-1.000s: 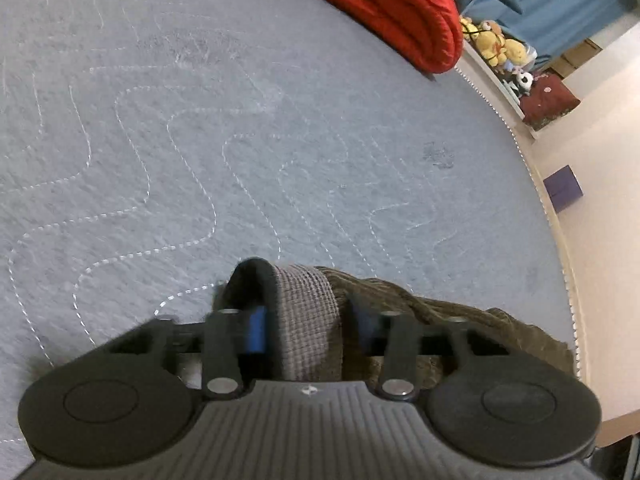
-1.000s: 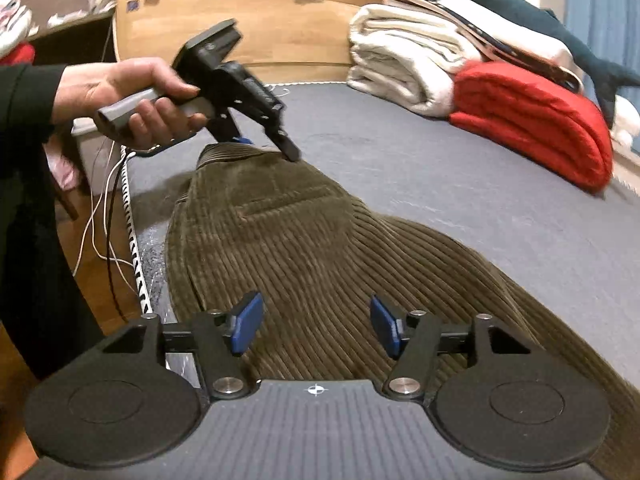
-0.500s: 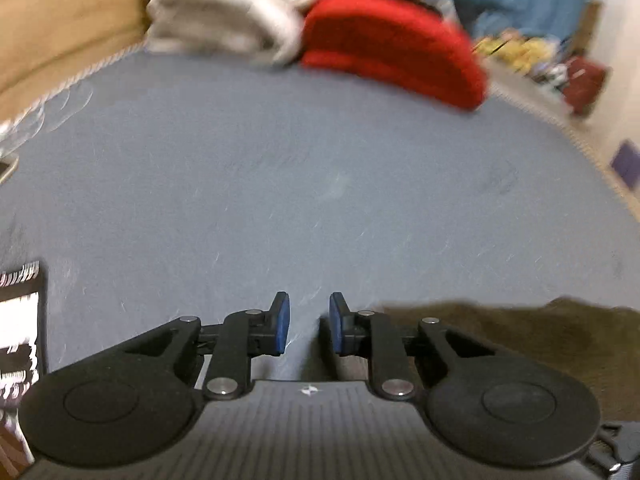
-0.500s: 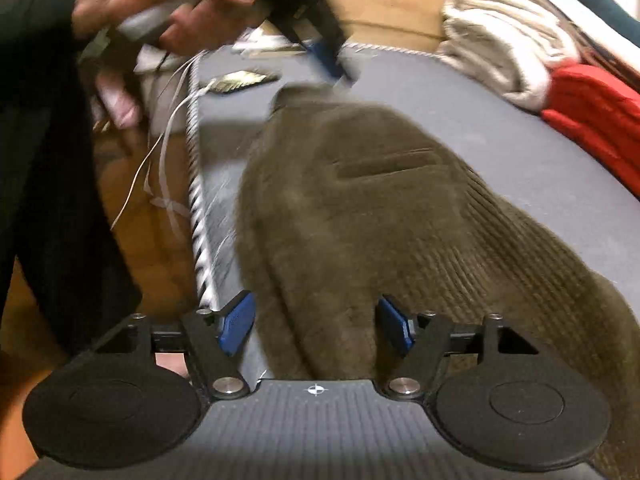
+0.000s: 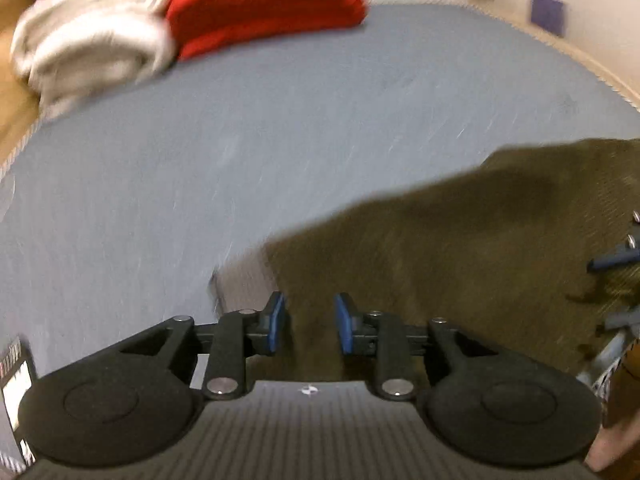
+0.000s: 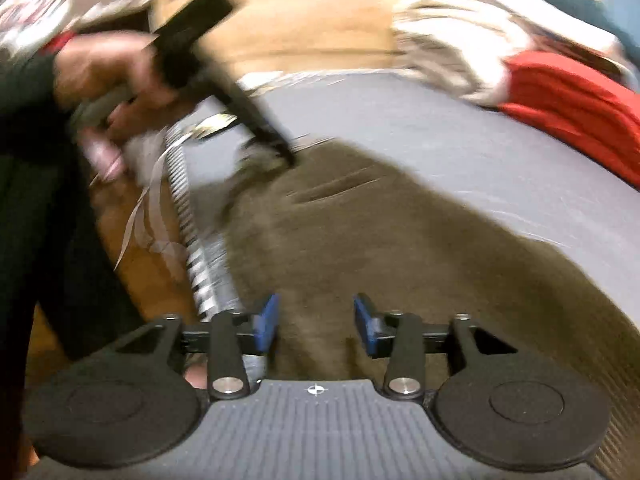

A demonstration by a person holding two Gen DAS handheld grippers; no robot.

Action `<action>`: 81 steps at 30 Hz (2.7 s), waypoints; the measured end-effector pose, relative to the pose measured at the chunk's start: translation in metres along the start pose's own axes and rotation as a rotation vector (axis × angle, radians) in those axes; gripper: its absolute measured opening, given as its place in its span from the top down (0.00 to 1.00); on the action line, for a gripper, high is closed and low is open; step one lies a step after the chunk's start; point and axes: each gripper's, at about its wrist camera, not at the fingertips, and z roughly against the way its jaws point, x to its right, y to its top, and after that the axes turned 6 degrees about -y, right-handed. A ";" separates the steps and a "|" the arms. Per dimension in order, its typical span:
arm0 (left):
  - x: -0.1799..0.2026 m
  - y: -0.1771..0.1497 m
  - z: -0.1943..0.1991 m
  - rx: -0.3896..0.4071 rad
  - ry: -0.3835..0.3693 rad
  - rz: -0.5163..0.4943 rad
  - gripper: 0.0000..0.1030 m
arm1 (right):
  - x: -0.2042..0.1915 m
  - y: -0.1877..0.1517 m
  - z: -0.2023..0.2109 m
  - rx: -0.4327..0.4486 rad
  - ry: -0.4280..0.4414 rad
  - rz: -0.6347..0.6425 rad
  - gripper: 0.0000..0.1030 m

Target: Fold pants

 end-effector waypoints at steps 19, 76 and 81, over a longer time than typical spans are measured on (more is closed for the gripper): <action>0.158 0.107 -0.066 0.077 -0.262 -0.049 0.51 | 0.257 -0.174 0.325 0.223 -1.284 -1.050 0.28; 0.184 0.118 -0.109 0.002 -0.484 0.092 0.44 | 0.109 -0.131 0.166 0.036 -1.015 -0.947 0.20; 0.186 0.115 -0.107 0.000 -0.482 0.075 0.44 | 0.118 -0.143 0.160 0.034 -0.926 -1.060 0.19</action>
